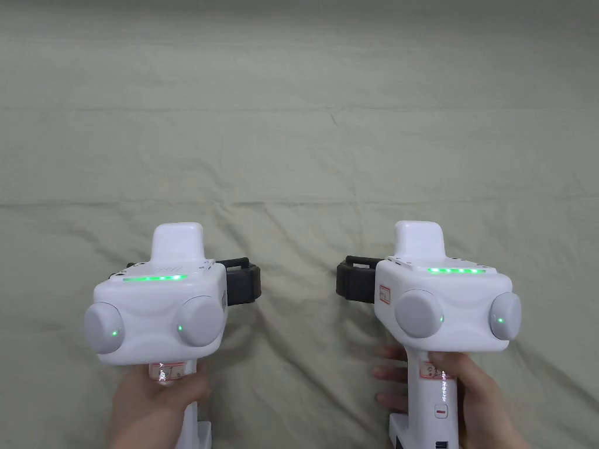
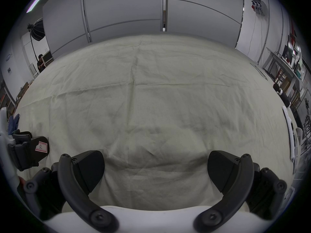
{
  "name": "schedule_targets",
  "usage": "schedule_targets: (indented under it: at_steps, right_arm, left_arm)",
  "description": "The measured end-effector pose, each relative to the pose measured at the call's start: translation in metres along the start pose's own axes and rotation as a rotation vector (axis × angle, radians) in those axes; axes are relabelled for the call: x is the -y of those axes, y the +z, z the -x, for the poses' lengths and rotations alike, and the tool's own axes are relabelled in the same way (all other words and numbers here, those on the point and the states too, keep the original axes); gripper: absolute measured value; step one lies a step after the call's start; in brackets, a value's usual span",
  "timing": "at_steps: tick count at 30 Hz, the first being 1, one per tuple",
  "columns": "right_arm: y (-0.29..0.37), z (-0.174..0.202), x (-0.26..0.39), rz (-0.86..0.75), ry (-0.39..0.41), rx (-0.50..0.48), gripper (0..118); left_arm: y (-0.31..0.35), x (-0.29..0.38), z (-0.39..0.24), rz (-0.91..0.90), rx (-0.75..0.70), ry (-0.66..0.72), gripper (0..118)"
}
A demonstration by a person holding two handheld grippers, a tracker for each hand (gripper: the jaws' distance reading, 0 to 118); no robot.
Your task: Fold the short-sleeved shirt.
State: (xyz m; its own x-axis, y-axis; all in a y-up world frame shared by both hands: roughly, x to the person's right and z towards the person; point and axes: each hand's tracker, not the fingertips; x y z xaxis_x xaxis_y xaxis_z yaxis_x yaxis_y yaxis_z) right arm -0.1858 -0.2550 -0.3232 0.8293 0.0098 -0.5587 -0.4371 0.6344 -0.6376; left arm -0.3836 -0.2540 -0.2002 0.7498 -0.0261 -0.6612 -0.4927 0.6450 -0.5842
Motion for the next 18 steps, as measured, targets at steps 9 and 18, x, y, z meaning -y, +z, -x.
schedule_targets:
  at_steps: [9,18]
  right_arm:
    - [-0.0003,0.0015,0.0003,0.001,0.007,0.005,118]
    - [-0.0018,0.0024,-0.0005,0.006,0.011,0.012,118]
  left_arm:
    - [0.0008,0.0002,0.0004,0.0,0.001,0.0,118]
    - [0.0009,0.0005,0.0,0.0,-0.001,-0.001,118]
